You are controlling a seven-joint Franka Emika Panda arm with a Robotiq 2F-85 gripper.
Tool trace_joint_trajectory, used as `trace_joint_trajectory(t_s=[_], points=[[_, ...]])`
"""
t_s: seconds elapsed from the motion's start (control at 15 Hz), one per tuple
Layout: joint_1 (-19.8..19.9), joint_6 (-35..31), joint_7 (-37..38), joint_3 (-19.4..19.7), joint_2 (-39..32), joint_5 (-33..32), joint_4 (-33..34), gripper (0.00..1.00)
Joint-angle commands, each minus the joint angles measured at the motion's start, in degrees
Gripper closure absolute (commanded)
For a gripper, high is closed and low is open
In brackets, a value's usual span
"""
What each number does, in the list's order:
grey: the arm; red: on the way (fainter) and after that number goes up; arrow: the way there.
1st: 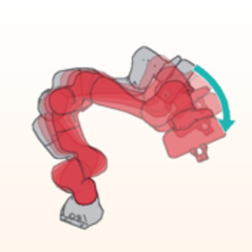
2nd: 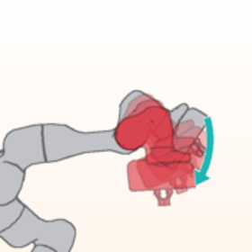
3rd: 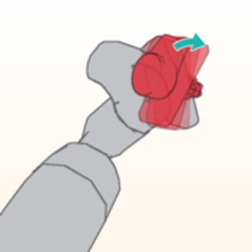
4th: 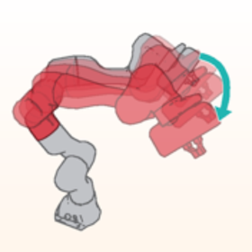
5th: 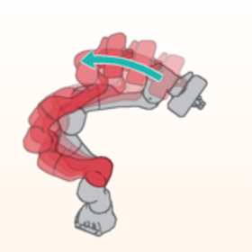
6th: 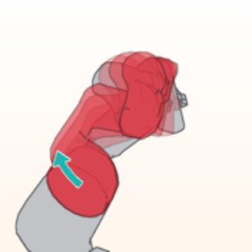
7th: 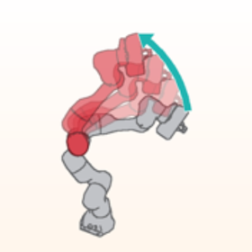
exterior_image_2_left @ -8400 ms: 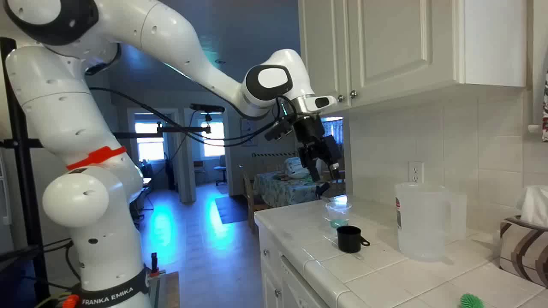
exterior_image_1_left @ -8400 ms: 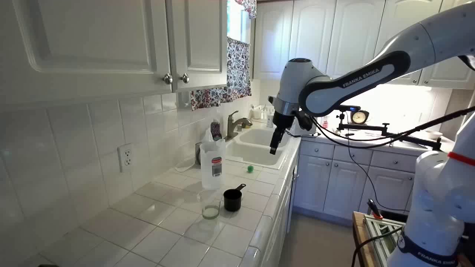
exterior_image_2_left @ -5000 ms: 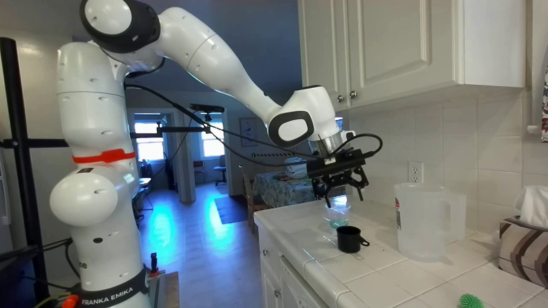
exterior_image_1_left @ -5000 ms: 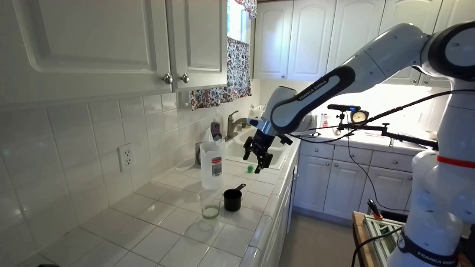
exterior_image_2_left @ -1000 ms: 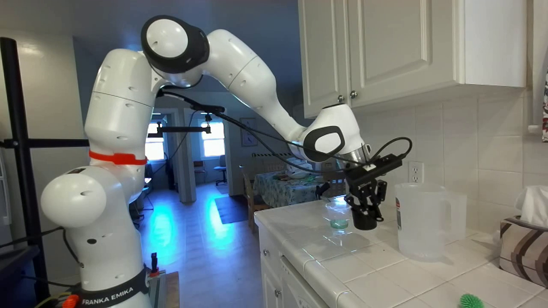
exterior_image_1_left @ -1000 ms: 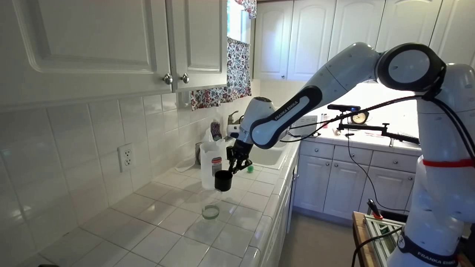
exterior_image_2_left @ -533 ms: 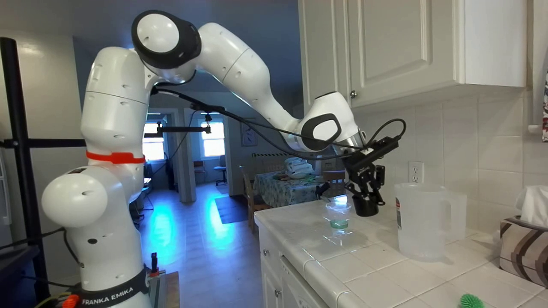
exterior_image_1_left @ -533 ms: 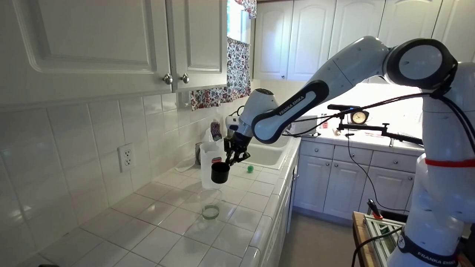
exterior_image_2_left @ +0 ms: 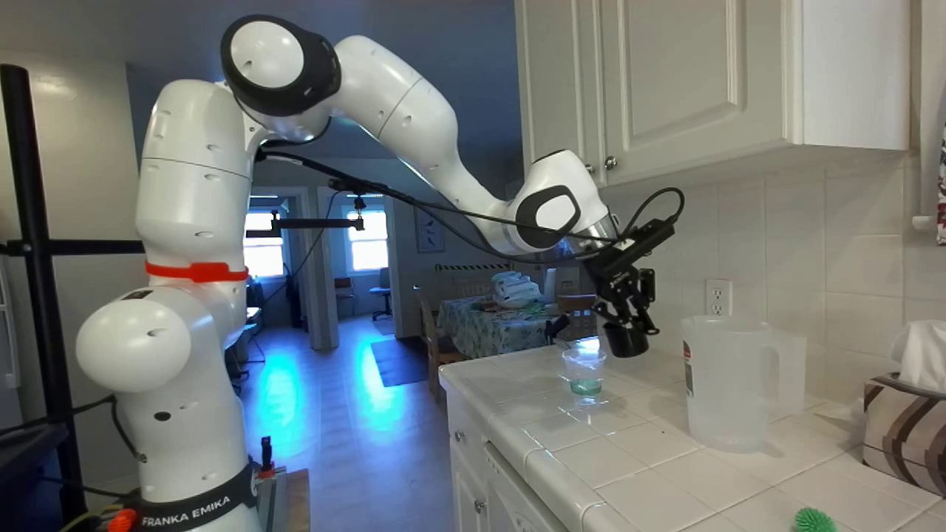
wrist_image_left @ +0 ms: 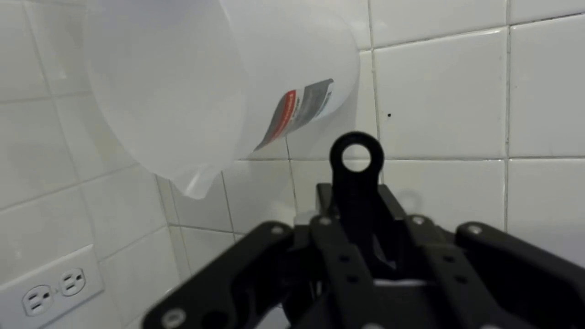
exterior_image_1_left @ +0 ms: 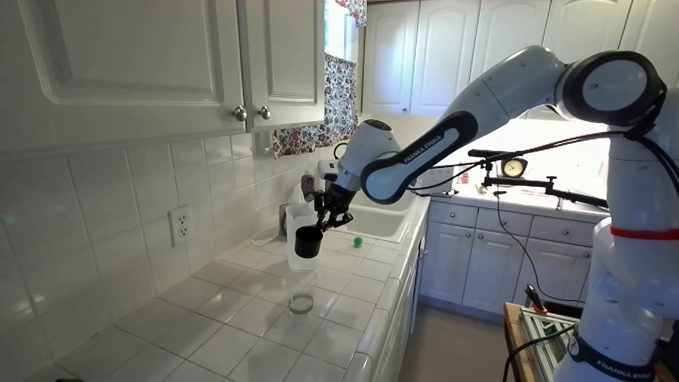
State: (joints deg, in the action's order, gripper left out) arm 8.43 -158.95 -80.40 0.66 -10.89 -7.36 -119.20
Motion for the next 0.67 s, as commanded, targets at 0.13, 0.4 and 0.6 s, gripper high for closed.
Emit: trace_joint_trajectory(t_s=[0.13,0.4,0.6], points=[[-0.3,0.0,0.4,0.1,0.2,-0.2,0.0,0.75],[-0.3,0.0,0.4,0.2,0.2,-0.2,0.0,0.94],[-1.5,-1.2,2.6,0.9,0.6,-3.8,-0.3,0.94]])
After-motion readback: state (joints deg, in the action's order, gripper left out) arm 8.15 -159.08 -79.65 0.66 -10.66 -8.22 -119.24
